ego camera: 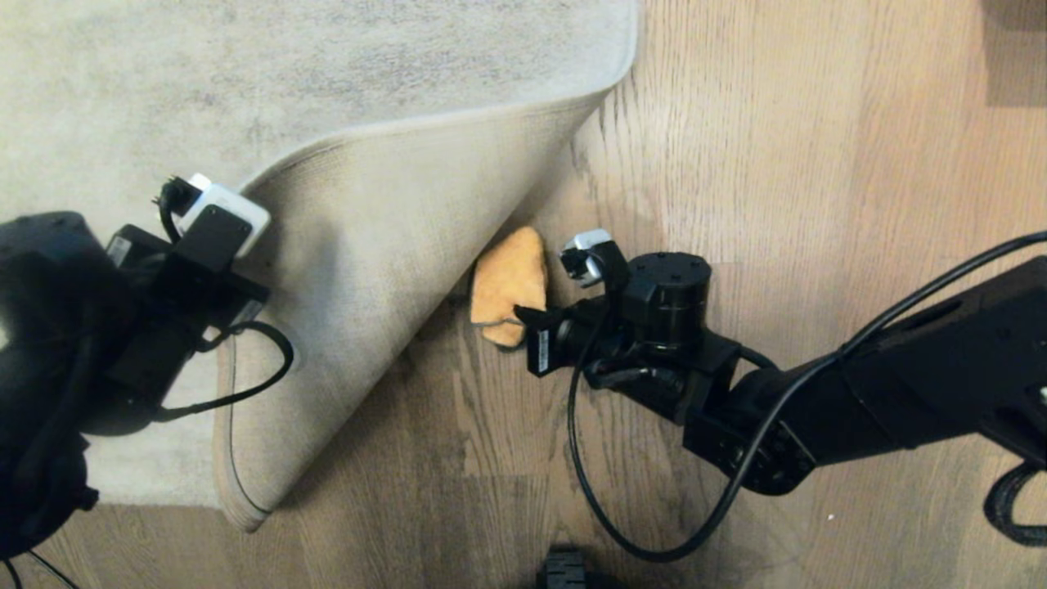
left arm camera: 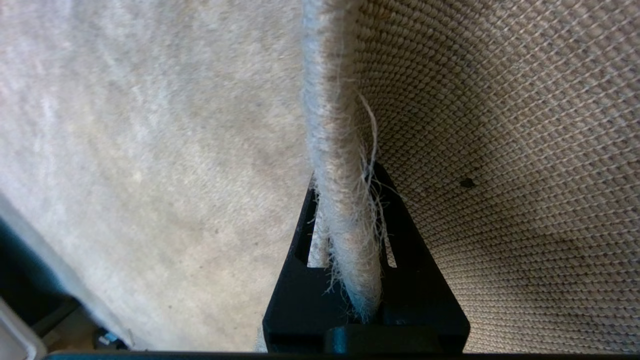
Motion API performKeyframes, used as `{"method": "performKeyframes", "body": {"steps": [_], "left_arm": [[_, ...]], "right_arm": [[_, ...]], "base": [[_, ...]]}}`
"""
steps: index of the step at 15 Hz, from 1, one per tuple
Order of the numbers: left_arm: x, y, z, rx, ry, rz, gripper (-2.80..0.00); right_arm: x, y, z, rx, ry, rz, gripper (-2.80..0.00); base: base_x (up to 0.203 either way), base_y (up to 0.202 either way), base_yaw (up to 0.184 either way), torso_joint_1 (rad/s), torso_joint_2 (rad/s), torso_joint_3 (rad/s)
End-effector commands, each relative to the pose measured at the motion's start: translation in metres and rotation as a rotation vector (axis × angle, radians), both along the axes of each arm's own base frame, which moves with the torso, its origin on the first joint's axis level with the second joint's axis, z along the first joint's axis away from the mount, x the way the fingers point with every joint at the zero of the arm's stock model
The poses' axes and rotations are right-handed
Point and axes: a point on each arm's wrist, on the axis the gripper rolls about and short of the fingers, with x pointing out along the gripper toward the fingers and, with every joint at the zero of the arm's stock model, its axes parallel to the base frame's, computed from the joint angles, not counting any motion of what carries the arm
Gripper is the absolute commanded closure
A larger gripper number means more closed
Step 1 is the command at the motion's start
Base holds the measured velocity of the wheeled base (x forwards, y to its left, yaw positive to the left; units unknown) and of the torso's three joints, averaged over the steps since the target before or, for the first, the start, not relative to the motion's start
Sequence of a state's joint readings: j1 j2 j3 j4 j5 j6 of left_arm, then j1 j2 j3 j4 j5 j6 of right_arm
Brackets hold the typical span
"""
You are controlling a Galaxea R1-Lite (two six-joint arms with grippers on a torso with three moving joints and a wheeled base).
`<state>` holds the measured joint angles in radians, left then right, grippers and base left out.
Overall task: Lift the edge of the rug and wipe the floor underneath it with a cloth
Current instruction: Wipe the floor under the carpet with a rag
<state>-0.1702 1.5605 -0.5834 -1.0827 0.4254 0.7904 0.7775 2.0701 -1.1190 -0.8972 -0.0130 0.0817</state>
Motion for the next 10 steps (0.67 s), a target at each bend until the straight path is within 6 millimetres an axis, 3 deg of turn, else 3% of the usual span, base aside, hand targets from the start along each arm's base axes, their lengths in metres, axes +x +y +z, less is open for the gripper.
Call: {"method": "performKeyframes", "body": {"steps": [1,7,10], "left_arm": [[-0.004,0.0,0.002,0.001,-0.011,0.006,0.0],[-0.004,0.001,0.002,0.0,-0.01,0.007,0.0],[-0.004,0.001,0.001,0.0,-0.008,0.01,0.0]], "right_arm": [[-0.009,0.016,-0.01,-0.013,0.012,0.04,0.0],[0.009,0.052,-0.016,0.023,-0.022,-0.009,0.0],[0.036,0.053,-0.005,0.068,-0.07,-0.068,0.0]], "base": [[0.0,0.0,0.0,0.0,0.0,0.0],[0.0,0.0,0.0,0.0,0.0,0.0],[0.0,0.0,0.0,0.0,0.0,0.0]]}}
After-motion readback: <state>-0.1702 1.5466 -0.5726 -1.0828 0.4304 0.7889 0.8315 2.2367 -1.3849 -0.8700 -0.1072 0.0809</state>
